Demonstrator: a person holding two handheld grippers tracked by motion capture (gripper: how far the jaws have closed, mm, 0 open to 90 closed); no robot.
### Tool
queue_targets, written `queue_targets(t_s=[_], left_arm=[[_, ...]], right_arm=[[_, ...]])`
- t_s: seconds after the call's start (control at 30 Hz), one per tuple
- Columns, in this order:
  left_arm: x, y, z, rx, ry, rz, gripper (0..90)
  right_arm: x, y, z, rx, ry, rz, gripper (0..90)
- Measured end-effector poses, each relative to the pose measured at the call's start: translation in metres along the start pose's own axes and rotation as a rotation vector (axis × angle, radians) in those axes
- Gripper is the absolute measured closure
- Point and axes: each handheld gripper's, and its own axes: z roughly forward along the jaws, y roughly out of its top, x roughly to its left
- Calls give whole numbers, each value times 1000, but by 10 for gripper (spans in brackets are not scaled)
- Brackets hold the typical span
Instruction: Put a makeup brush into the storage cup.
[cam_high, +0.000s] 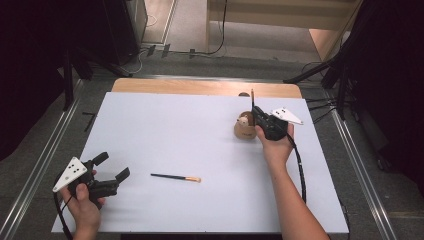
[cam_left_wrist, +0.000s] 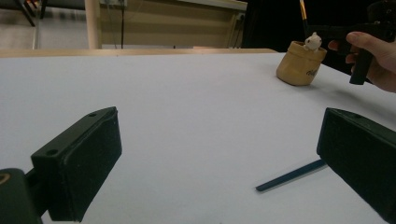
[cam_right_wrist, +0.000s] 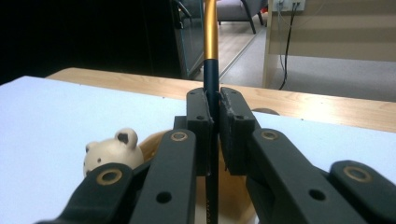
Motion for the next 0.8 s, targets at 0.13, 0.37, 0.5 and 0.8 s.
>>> queue_targets(t_s=[0.13,0.37,0.5,0.8], left_arm=[[0,0,0,1,0,2,2],[0,0,0,0,0,2,2],[0,0,0,0,0,1,2],[-1,0,0,1,3,1,2]], right_arm=[[1,0,-2,23,14,0,840],[2,5,-9,15,27,8,769],[5,7,-16,-8,28,-9,724],[3,7,-35,-12,-1,-29,444]])
